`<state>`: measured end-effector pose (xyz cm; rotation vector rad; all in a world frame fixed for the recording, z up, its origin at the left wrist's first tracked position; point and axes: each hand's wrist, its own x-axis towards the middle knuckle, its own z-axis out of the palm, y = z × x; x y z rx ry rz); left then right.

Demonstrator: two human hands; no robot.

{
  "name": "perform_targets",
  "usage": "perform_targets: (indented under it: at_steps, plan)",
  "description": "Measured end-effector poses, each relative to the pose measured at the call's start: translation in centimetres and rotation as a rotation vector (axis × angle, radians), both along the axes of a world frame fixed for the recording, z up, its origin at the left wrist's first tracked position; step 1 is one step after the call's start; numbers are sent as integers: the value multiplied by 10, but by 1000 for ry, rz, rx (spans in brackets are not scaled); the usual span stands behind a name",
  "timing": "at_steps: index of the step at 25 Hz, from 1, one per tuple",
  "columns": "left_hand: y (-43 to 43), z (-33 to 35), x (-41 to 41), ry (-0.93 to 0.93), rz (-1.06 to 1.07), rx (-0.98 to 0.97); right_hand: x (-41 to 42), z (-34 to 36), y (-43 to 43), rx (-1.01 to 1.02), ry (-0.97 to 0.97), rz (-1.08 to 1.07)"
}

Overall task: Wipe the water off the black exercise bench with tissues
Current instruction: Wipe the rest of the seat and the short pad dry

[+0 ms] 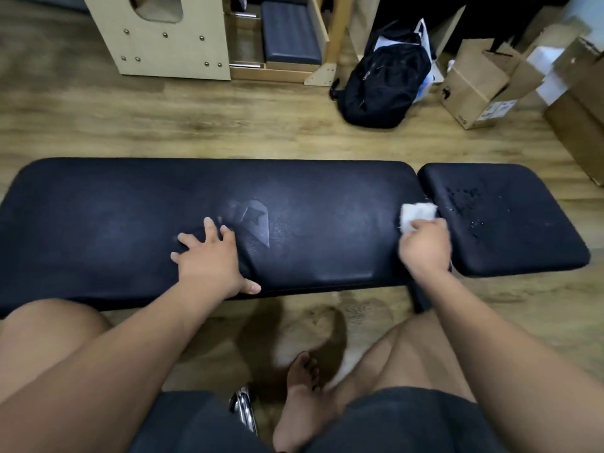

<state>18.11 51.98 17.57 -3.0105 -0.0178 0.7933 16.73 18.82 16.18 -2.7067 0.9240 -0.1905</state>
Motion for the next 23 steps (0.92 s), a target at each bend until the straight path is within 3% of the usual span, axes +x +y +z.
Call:
perform_targets:
  at_steps: [3,5,7,8,10,15,18,20,23]
  plan:
    - [-4,4,6,30,12,12,18,-6,111,35,-20,292]
    - [-1,1,6,11,4,4,14,-5,186,117,26,601]
    - [6,-3,1,-21,-10,3,9,-5,214,192,62,868]
    - [8,-5,0,-25,-12,6,10,-5,204,218,49,905]
    - [9,-5,-1,-17,-4,-4,21,-11,152,198,-14,781]
    - [7,-2,0,-15,0,-20,54,1,-29,-27,-1,199]
    - [6,-3,3,-16,-10,-9,82,0,-29,19,0,-101]
    - [4,-2,4,-16,-15,-2,102,-3,17,57,8,-95]
    - [4,-2,5,-29,-16,5,123,-8,128,153,-54,184]
